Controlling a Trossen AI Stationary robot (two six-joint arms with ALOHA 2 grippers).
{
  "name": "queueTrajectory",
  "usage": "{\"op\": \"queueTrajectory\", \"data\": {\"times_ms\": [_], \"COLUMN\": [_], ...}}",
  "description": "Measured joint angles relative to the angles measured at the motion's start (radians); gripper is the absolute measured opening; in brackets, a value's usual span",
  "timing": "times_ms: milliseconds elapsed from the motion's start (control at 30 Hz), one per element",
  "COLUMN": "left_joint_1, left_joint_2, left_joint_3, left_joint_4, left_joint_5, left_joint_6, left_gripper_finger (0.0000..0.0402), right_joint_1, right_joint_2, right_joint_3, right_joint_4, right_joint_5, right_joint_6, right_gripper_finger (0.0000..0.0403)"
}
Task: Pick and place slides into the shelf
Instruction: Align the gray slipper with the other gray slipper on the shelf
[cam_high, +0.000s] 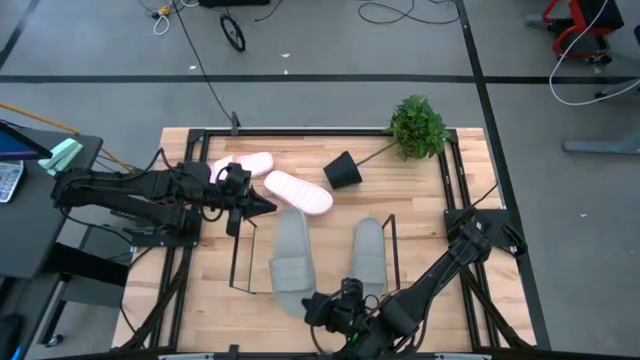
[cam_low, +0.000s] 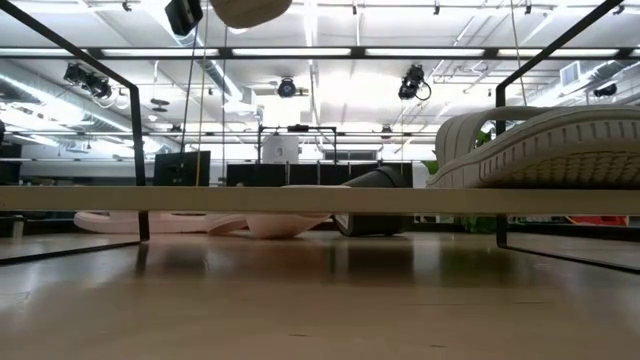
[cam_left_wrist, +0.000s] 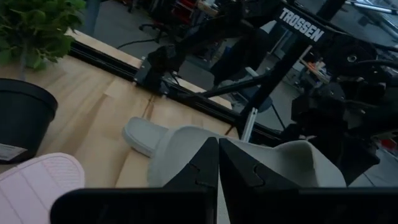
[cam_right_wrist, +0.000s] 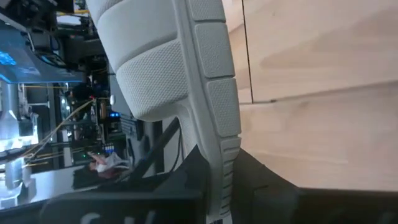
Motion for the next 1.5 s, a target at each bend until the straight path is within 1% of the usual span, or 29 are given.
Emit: {"op": "queueTrajectory", "data": {"times_ms": [233, 433, 600, 767, 933, 1133, 1300, 1433, 1500], "left_joint_1": [-0.012, -0.012, -0.012, -0.012, -0.011, -0.010, -0.010, -0.010, -0.010], "left_joint_2": [0.000, 0.000, 0.000, 0.000, 0.000, 0.000, 0.000, 0.000, 0.000], "left_joint_3": [0.000, 0.000, 0.000, 0.000, 0.000, 0.000, 0.000, 0.000, 0.000], "left_joint_4": [-0.034, -0.049, -0.050, -0.050, -0.048, -0.043, -0.043, -0.043, -0.043], "left_joint_5": [0.004, 0.012, 0.012, 0.012, 0.012, 0.012, 0.012, 0.012, 0.012], "left_joint_6": [0.003, 0.003, 0.003, 0.003, 0.023, 0.022, 0.018, 0.018, 0.018], "left_gripper_finger": [0.0023, 0.0014, 0.0018, 0.0023, 0.0015, 0.0010, 0.0018, 0.0022, 0.0021], "right_joint_1": [0.011, 0.041, 0.067, 0.089, 0.121, 0.126, 0.131, 0.130, 0.131], "right_joint_2": [0.021, 0.020, 0.018, 0.003, 0.003, 0.004, 0.004, 0.005, 0.005], "right_joint_3": [0.035, 0.035, 0.035, 0.037, 0.037, 0.037, 0.037, 0.037, 0.037], "right_joint_4": [-0.075, -0.086, -0.097, -0.052, -0.039, -0.107, -0.115, -0.106, -0.105], "right_joint_5": [-0.040, -0.031, -0.029, -0.051, -0.063, -0.064, -0.115, -0.222, -0.264], "right_joint_6": [0.007, 0.006, 0.005, 0.005, 0.015, 0.013, 0.011, 0.027, 0.055], "right_gripper_finger": [0.0034, 0.0034, 0.0034, 0.0034, 0.0034, 0.0034, 0.0034, 0.0035, 0.0046]}}
